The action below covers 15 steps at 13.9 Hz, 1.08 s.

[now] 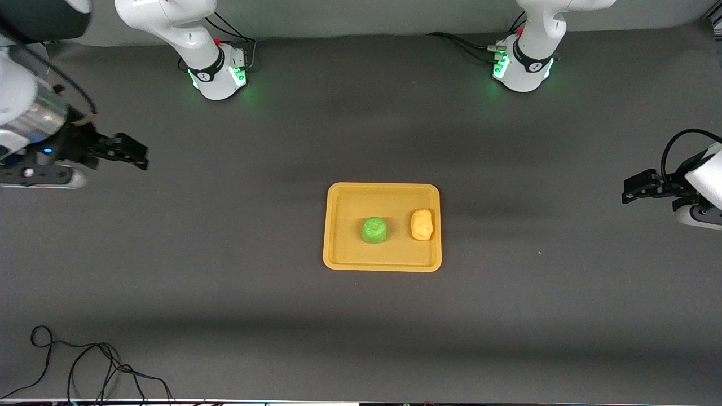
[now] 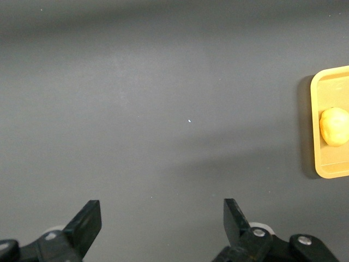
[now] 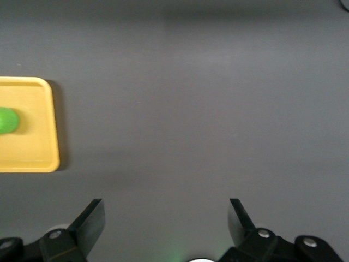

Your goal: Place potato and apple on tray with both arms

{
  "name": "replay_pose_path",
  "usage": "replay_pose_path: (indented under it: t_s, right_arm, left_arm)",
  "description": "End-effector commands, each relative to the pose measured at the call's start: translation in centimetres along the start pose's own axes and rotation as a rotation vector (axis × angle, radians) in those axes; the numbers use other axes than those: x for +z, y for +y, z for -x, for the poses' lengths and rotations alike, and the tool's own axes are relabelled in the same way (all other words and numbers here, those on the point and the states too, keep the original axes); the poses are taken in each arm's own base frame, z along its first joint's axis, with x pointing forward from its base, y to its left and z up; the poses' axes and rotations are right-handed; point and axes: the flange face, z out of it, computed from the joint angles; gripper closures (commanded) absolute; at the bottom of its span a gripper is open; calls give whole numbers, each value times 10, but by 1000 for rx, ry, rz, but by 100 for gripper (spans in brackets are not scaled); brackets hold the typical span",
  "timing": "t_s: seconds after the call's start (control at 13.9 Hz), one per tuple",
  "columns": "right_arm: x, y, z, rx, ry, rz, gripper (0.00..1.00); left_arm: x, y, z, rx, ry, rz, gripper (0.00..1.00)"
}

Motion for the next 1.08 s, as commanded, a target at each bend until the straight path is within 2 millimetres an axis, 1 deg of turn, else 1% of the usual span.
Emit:
replay_pose_path:
  t_s: [0.0,0.07,0.22,0.36,0.43,0.5,0.57,0.72,1.01]
  right_arm:
    - [6,46,0,-54,9,-15,0]
    - [6,59,0,-60,8,-17,0]
    - [7,73,-1,-48,8,-17,0]
    - [8,78,-1,-38,4,-17,0]
    - [14,82,-1,-31,-5,-18,0]
    - [18,82,0,-31,-13,-18,0]
    - [18,82,0,-31,-13,-18,0]
    - [23,83,-2,-30,-11,-18,0]
    - [23,82,-3,-27,-14,-17,0]
  left_arm:
    - [-6,13,5,34,-11,-30,0]
    - [-8,10,8,36,-21,-27,0]
    - [-6,6,10,35,-27,-26,0]
    - [-2,6,7,35,-31,-26,0]
    - [-1,3,7,30,-28,-27,0]
    - [-2,-3,7,21,-21,-29,0]
    - [-3,-13,10,15,-19,-29,0]
    - [-3,-14,9,26,-16,-30,0]
    - [-3,-15,13,44,-32,-23,0]
